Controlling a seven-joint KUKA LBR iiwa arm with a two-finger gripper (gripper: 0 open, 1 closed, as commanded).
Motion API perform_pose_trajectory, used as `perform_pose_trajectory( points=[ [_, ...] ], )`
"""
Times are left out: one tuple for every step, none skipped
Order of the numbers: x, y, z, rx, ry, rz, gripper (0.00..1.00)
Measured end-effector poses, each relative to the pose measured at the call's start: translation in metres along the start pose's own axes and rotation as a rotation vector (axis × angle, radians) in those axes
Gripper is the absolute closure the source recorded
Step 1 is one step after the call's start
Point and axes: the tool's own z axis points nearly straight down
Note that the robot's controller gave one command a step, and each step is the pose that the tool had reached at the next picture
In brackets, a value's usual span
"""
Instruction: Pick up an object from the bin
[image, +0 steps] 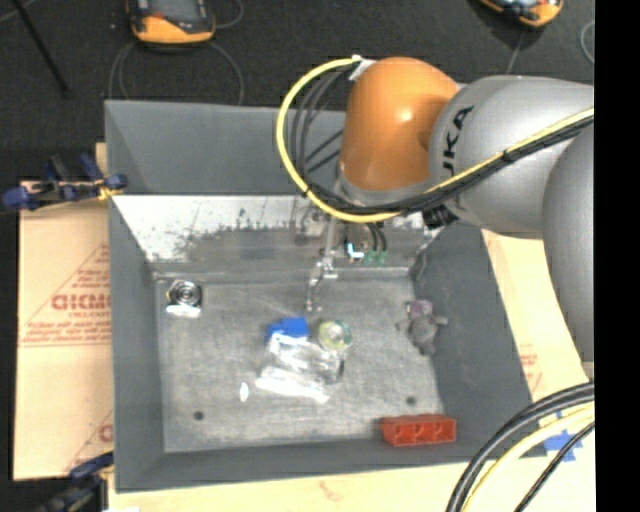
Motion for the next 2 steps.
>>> perform_pose_trajectory(
  points=[
    [0.025,-0.028,0.087,0.000,-0.019,-0.081,0.00],
    [0.068,0.014,0.077,0.001,-0.008,-0.193,0.00]
  ],
)
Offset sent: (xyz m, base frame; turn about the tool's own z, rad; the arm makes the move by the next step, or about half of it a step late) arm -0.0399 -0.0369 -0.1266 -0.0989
